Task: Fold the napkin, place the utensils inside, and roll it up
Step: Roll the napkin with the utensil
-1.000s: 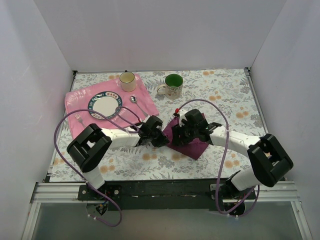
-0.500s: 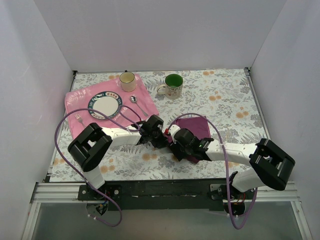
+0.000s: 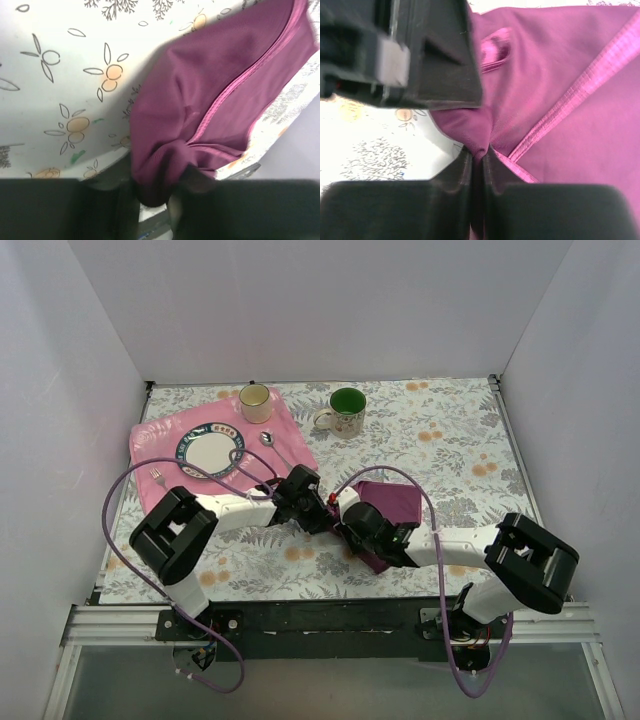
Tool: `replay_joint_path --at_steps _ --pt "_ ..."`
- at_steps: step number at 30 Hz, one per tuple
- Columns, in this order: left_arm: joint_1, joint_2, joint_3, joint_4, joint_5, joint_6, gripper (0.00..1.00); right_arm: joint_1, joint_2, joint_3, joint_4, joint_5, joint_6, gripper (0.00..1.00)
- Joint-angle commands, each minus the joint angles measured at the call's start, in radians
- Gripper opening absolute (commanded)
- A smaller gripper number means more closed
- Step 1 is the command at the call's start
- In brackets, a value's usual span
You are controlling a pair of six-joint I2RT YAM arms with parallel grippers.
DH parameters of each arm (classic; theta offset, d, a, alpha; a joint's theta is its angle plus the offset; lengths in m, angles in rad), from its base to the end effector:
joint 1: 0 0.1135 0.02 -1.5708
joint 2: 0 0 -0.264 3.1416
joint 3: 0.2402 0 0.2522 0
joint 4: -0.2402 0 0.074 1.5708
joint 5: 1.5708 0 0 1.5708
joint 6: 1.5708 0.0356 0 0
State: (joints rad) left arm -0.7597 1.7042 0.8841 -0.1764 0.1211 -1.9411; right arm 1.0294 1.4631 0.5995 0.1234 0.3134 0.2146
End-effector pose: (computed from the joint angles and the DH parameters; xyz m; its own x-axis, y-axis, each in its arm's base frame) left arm 0.2330 -0.2273 0.1452 -0.4614 -0.8381 0.2912 -0.8321 0.2949 -0.4697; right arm 0.1517 0.2309 0.1560 -0.4882 -0.4188 -0.7657 -0.6079 0.7927 -0.0459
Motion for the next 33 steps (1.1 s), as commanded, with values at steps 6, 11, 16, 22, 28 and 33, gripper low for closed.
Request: replay_joint_path --at_steps 6,11,16,22,28,33 --pt "0.034 -0.190 -0.053 -0.103 -0.064 0.108 0.64 -0.140 0.017 -0.145 0.160 -0.382 0.051 0.01" --pt "0.034 -0.282 -0.105 -0.107 -0.080 0.123 0.77 -0.279 0.052 -0.191 0.341 -0.630 0.098 0.01" --pt "0.014 -0.295 -0.105 -0.072 -0.064 0.140 0.80 -0.377 0.198 -0.201 0.481 -0.919 0.193 0.01" --pt "0.008 -0.224 -0.114 0.017 -0.044 0.071 0.78 -0.474 0.359 -0.231 0.760 -1.125 0.411 0.01" --pt "0.008 -0.104 -0.093 0.023 -0.024 -0.005 0.75 -0.499 0.417 -0.227 0.812 -1.155 0.463 0.01" --pt "0.007 -0.038 -0.051 -0.038 -0.043 -0.085 0.67 -0.502 0.418 -0.208 0.757 -1.139 0.439 0.01"
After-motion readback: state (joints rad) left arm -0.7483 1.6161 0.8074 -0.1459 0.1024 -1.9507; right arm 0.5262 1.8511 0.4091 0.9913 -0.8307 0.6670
